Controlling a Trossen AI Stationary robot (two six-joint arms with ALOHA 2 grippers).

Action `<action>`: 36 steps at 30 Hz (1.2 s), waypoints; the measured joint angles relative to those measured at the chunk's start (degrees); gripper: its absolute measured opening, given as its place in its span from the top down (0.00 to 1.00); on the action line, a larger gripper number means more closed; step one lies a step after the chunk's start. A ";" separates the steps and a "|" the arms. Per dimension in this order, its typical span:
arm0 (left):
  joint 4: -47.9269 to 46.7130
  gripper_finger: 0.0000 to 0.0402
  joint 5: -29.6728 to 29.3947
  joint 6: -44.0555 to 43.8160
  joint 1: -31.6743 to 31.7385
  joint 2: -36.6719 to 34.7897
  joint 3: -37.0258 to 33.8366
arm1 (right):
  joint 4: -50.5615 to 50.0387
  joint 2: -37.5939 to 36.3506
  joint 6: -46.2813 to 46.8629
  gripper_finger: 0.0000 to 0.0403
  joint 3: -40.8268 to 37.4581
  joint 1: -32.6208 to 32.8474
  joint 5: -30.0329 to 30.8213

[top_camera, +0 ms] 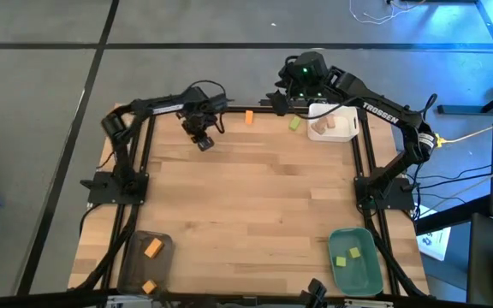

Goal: Sort & place blocks by color
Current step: Put the left yellow block into the black bin

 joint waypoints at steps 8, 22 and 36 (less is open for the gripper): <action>-8.15 0.73 5.85 -14.99 -10.46 -16.44 0.02 | -3.63 0.00 -11.27 0.35 0.00 0.02 -22.06; -15.82 0.73 18.55 -54.16 -42.98 -23.77 0.07 | -9.58 0.00 -24.35 0.35 0.00 0.43 -52.63; 2.54 0.73 26.79 -95.03 -74.81 -23.75 -8.61 | -10.11 0.00 -23.99 0.35 -0.02 4.38 -48.23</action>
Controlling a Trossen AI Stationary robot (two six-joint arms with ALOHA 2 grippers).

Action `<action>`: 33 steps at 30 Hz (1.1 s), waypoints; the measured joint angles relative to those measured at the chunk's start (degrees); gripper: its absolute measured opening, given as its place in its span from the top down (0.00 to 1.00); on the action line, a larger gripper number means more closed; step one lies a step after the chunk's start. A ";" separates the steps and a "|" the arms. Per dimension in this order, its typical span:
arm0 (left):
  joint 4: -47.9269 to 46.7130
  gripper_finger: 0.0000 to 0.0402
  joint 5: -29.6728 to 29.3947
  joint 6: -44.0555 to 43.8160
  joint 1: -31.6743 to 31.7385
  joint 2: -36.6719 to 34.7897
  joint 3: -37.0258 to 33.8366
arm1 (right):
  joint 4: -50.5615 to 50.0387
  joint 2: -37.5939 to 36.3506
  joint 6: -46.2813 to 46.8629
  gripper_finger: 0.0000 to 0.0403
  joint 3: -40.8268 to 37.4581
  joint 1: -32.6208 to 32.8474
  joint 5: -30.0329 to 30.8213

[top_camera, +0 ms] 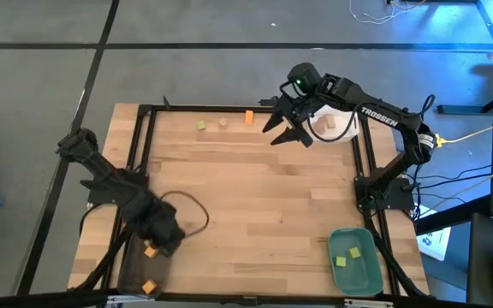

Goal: Sort & place blocks by color
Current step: Put the left yellow block into the black bin, then put the left green block into the blue bin

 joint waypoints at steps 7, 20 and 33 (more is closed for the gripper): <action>16.93 0.73 -1.69 -15.88 -9.66 0.04 -10.01 | -0.46 0.00 0.07 0.35 0.00 1.31 0.21; 28.43 0.65 -3.33 -18.63 -12.26 0.04 -20.22 | -0.46 0.00 1.40 0.35 0.02 1.48 0.43; 28.14 0.57 -8.81 -16.03 -11.37 -0.64 -20.72 | 2.92 0.00 18.12 0.35 0.00 1.74 21.80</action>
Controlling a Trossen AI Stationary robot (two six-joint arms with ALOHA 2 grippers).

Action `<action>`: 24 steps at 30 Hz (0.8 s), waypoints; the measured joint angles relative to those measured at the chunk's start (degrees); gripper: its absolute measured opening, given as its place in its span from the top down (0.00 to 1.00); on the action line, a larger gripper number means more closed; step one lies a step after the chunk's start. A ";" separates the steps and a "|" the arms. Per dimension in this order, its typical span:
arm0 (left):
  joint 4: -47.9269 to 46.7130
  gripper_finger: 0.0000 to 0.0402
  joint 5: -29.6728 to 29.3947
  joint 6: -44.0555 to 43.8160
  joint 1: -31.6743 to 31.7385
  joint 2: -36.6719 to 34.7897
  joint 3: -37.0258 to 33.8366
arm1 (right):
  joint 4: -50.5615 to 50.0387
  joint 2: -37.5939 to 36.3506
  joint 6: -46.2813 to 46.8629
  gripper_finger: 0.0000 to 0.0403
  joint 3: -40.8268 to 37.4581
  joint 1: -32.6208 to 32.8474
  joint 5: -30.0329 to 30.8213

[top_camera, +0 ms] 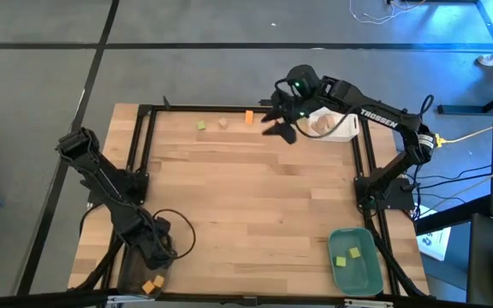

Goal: Sort & place blocks by color
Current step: Put the left green block into the blue bin

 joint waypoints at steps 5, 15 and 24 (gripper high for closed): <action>-2.86 0.57 -10.79 0.47 3.20 -5.65 0.00 | 1.91 0.02 9.38 0.35 0.02 0.84 12.86; -15.93 0.57 -19.85 18.51 18.80 -22.31 0.02 | 8.47 3.76 22.48 0.35 0.02 2.03 21.18; -15.45 0.56 -25.43 47.36 46.73 -27.78 0.02 | 8.20 9.53 19.89 0.35 2.56 -0.20 21.67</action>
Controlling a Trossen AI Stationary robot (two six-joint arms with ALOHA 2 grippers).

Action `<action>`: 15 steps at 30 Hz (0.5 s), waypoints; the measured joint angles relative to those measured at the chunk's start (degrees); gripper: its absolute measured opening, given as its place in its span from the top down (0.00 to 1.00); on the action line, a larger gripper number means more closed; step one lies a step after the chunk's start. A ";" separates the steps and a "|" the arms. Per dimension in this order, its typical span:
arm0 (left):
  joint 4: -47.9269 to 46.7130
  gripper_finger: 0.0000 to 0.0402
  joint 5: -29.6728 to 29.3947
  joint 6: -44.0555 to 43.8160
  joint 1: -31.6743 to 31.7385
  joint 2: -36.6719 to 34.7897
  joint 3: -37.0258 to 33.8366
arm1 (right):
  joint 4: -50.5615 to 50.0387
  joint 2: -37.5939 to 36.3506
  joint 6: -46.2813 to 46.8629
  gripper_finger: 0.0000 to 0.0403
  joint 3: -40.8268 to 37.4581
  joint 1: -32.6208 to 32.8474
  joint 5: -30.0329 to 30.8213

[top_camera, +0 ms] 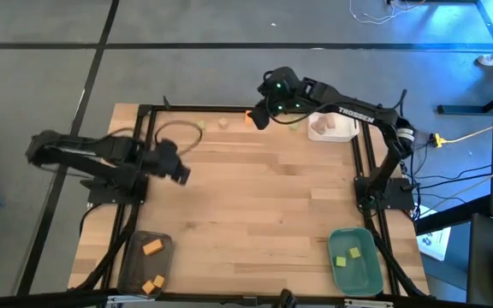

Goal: Sort & place blocks by color
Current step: Put the left green block into the blue bin

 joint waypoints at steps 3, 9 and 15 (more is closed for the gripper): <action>2.75 0.56 1.42 9.55 10.73 0.98 0.00 | -0.28 0.75 -2.07 0.35 0.76 -1.44 -0.31; 16.22 0.56 10.55 27.34 31.20 6.69 0.04 | -1.62 1.03 -5.15 0.35 1.13 -4.93 -0.79; 27.52 0.56 20.90 37.47 44.76 16.74 0.07 | -1.84 1.03 -7.12 0.35 1.13 -7.63 -4.76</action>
